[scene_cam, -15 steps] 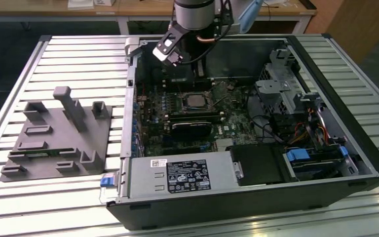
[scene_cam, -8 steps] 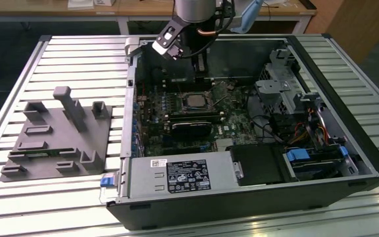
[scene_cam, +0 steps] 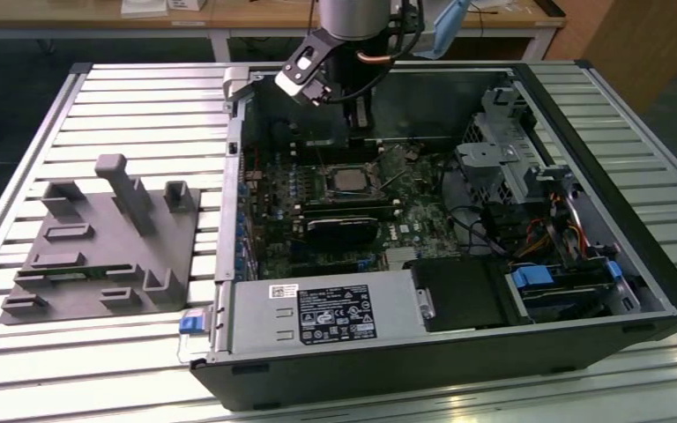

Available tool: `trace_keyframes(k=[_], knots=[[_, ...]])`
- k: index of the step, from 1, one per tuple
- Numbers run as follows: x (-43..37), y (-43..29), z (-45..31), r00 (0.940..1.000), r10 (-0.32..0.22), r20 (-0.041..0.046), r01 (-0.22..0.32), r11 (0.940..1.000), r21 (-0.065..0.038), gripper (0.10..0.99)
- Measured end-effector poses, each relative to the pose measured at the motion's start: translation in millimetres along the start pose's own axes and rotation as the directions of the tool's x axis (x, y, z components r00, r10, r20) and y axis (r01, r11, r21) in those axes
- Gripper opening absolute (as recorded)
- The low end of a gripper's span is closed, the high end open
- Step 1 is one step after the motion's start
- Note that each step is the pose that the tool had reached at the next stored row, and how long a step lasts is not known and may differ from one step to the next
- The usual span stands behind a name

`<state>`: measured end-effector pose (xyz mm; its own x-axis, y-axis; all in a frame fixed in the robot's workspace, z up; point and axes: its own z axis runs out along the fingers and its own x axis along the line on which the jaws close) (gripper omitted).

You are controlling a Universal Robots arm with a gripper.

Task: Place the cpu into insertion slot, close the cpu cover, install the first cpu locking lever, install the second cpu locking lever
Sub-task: 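Place the cpu into insertion slot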

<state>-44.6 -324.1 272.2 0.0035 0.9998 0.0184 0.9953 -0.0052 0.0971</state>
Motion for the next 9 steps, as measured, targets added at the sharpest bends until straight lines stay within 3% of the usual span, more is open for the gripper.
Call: trace_keyframes(k=[6,9], knots=[[0.0,7.6,1.6,0.9999,0.000,0.0104,-0.001,0.9987,0.052,0.106],[0.0,9.7,1.9,0.9999,0.001,0.0152,-0.002,0.9983,0.058,0.106]])
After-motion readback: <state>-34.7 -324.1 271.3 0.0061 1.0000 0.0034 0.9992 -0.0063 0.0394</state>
